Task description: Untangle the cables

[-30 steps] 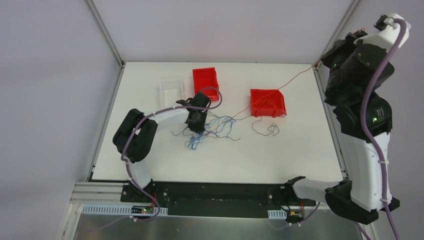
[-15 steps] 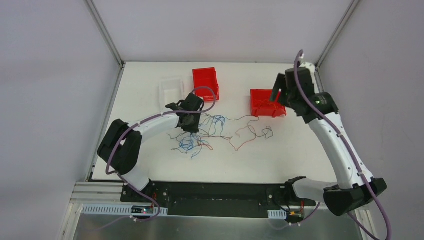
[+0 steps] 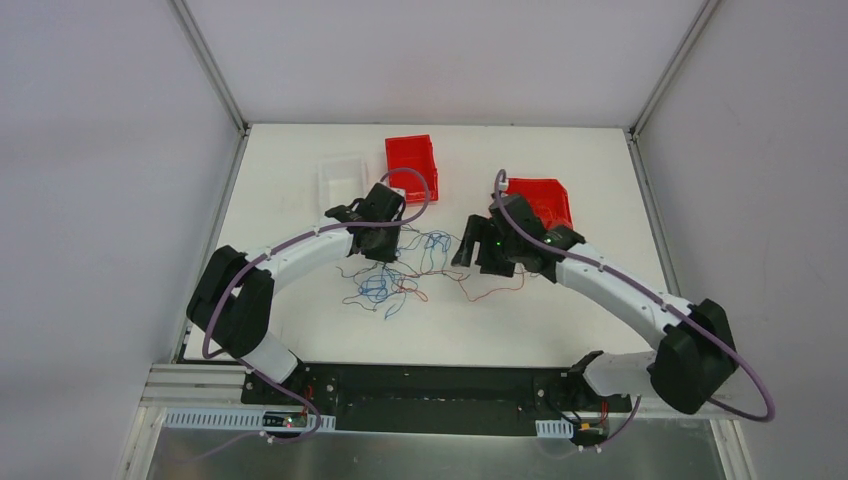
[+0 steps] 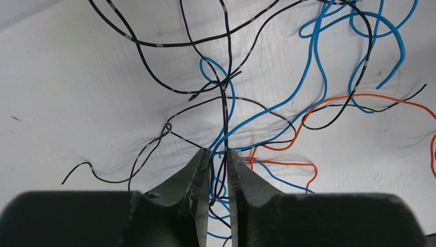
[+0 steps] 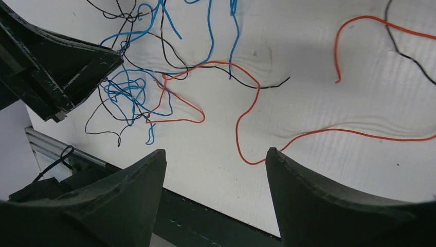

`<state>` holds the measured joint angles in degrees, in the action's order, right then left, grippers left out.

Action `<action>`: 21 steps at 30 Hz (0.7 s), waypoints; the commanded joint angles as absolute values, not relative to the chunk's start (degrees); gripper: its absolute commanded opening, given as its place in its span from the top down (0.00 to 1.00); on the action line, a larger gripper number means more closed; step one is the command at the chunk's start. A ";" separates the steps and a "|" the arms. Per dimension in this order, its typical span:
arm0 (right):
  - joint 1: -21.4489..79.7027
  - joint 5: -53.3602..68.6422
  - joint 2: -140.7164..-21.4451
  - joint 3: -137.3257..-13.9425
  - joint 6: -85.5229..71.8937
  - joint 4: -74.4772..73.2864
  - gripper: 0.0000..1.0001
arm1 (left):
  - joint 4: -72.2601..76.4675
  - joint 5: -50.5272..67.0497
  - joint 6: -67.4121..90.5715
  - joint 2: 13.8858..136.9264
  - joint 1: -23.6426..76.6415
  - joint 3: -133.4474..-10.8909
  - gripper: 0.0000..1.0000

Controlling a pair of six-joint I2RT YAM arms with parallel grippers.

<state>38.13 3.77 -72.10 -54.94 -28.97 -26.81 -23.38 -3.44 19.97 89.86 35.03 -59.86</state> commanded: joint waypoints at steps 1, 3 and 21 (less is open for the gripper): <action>41.49 3.07 -79.25 -59.70 -27.03 -20.82 0.26 | -24.08 -2.76 19.35 89.44 34.92 -60.87 0.81; 42.04 1.61 -83.16 -62.84 -23.74 -24.29 0.25 | -24.11 -2.23 19.35 89.67 34.90 -61.03 0.80; 44.79 -9.06 -95.28 -64.62 -22.48 -29.42 0.92 | -24.17 3.00 19.36 91.93 34.98 -64.32 0.64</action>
<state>44.51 -6.52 -97.82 -64.90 -21.89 -28.62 -23.40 -0.21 19.94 91.44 35.03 -61.23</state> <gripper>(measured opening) 0.279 0.290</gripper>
